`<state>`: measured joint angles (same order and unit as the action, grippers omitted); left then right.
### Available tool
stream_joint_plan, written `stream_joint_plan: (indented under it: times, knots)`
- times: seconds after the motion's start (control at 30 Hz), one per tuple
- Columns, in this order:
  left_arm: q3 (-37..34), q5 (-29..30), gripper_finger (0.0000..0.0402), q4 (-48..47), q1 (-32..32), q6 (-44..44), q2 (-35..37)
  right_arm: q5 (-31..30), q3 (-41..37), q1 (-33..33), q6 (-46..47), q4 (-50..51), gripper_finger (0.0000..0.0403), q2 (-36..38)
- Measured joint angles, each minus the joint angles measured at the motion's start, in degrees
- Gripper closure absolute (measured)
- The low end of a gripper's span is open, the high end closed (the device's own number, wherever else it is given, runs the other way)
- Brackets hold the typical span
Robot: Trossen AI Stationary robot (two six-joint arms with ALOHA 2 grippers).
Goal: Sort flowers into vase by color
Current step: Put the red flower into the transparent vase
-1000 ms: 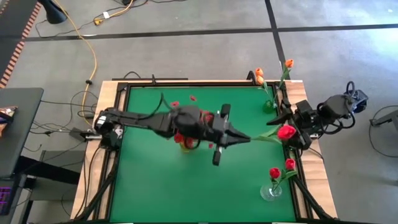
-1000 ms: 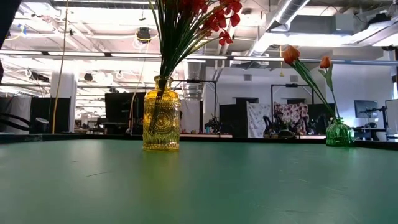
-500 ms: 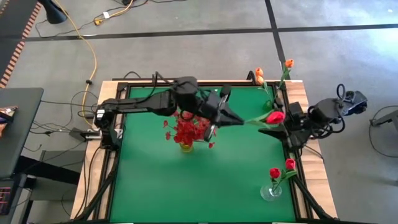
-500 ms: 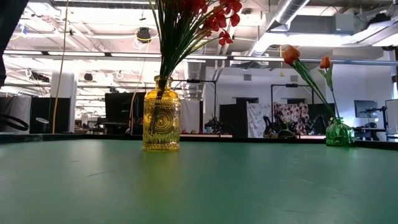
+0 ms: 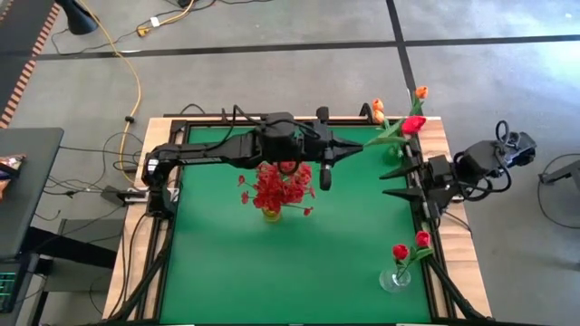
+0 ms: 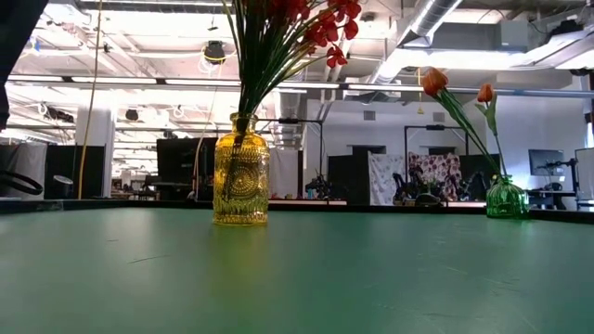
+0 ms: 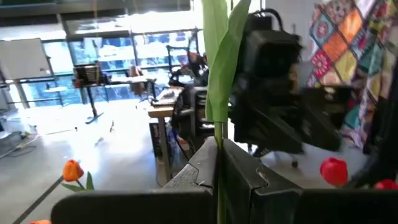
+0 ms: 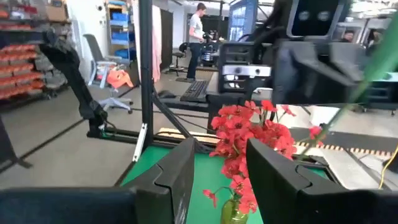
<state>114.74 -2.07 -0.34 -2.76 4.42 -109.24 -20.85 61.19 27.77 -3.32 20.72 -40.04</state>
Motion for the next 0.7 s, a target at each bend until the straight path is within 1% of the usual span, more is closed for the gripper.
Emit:
stream_joint_plan:
  times: [0.07,0.27,0.37,0.43,0.5,0.57,0.63,0.7]
  knots:
    - [0.01,0.62,0.0401,1.91,-0.04,-0.72,-0.83,0.46,-0.02,-0.01,-0.95,0.05,0.0232,0.28]
    - [0.0,2.84,0.0401,0.74,-0.2,-2.54,-1.65,1.08,0.0,-0.24,-5.31,-0.47,0.0232,0.5]
    - [0.0,2.87,0.0401,0.48,-0.2,-2.97,-1.8,1.23,0.0,-0.24,-7.21,-0.44,0.0232,0.4]
    - [0.0,2.84,0.0401,0.61,-0.2,-3.16,-1.8,-0.42,-0.02,-0.63,-8.23,-1.2,0.0232,0.32]
    - [0.0,2.31,0.0401,0.76,-0.2,-3.31,-1.78,-4.85,-0.02,-1.69,-8.15,-3.41,0.0232,0.36]
    - [0.0,0.78,0.0401,0.67,-0.2,-2.69,-1.78,-7.36,-0.02,-3.0,-7.88,-5.51,0.0232,0.39]
    - [0.0,-1.13,0.0401,0.63,-0.2,-1.95,-1.78,-7.65,-0.02,-4.9,-7.88,-7.65,0.0232,0.47]
    - [0.0,-2.49,0.0401,0.68,-0.17,-1.23,-1.78,-6.23,-0.02,-6.74,-7.54,-9.3,0.0232,0.47]
